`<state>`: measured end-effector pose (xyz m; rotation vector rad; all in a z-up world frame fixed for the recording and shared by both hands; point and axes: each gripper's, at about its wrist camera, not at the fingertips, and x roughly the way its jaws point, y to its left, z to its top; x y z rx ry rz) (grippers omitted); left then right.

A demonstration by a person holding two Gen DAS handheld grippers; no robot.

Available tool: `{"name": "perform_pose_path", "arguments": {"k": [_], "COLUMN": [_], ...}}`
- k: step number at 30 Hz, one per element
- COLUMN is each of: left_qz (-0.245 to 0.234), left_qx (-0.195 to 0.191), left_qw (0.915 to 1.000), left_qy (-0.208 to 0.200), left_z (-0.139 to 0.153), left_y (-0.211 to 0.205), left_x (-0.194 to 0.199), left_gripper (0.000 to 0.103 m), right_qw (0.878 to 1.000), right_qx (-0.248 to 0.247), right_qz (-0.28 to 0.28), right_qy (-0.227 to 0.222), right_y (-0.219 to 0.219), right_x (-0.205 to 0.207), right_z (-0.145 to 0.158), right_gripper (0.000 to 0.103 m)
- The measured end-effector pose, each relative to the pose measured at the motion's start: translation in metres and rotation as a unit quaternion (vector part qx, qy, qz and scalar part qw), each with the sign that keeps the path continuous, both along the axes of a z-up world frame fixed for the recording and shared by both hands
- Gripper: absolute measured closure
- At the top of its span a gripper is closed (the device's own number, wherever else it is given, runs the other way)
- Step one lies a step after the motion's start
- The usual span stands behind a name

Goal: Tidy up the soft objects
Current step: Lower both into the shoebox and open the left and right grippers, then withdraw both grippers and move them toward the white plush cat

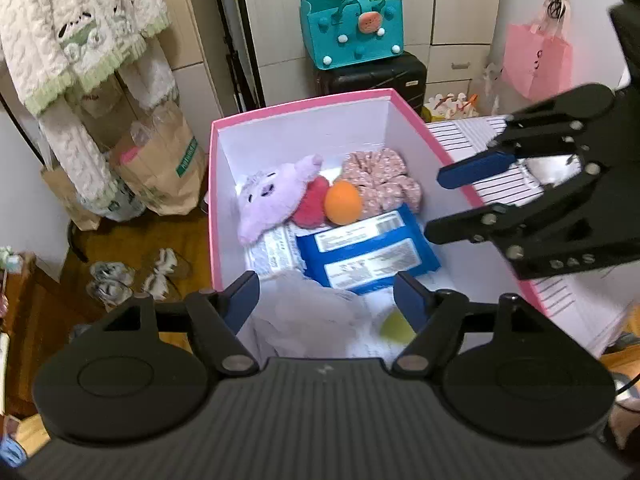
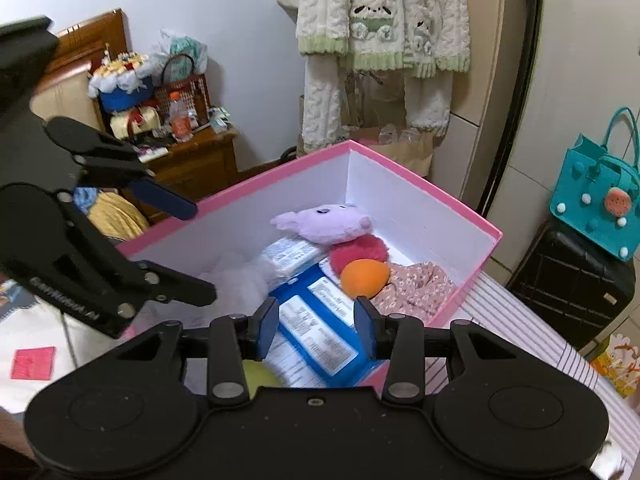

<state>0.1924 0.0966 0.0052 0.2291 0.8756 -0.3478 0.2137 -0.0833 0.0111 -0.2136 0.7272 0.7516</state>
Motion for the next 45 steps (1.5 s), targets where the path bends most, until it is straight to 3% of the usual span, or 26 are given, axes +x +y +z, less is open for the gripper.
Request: {"name": "perform_pose_path", "arguments": {"k": [4, 13, 24, 30, 37, 45], "left_qz": [0.004, -0.009, -0.042, -0.059, -0.089, -0.126], "left_qx": [-0.008, 0.023, 0.031, 0.034, 0.043, 0.05], "left_qw": [0.9999, 0.9995, 0.9985, 0.9976, 0.9948, 0.9907], "left_qy": [0.008, -0.018, -0.019, -0.012, -0.024, -0.003], "left_z": [0.009, 0.037, 0.059, 0.058, 0.05, 0.032], "left_y": [0.0, -0.014, -0.031, -0.044, -0.063, -0.09], "left_x": [-0.011, -0.05, -0.094, -0.108, -0.125, -0.135], "left_gripper": [0.012, 0.007, 0.007, 0.007, 0.007, 0.007], "right_qw": [1.0, 1.0, 0.999, 0.999, 1.0, 0.999], "right_qx": [0.014, 0.027, 0.038, 0.028, 0.016, 0.021], "right_qz": [-0.002, 0.002, 0.012, 0.0, -0.009, -0.027], "right_qy": [0.014, 0.008, -0.009, -0.019, -0.014, -0.005], "right_y": [-0.012, -0.033, -0.06, -0.075, -0.093, -0.116], "right_x": [-0.018, -0.061, -0.115, -0.137, -0.155, -0.173], "right_z": [0.01, 0.037, 0.057, 0.052, 0.039, 0.021], "right_gripper": [0.053, 0.048, 0.043, 0.034, 0.031, 0.026]}}
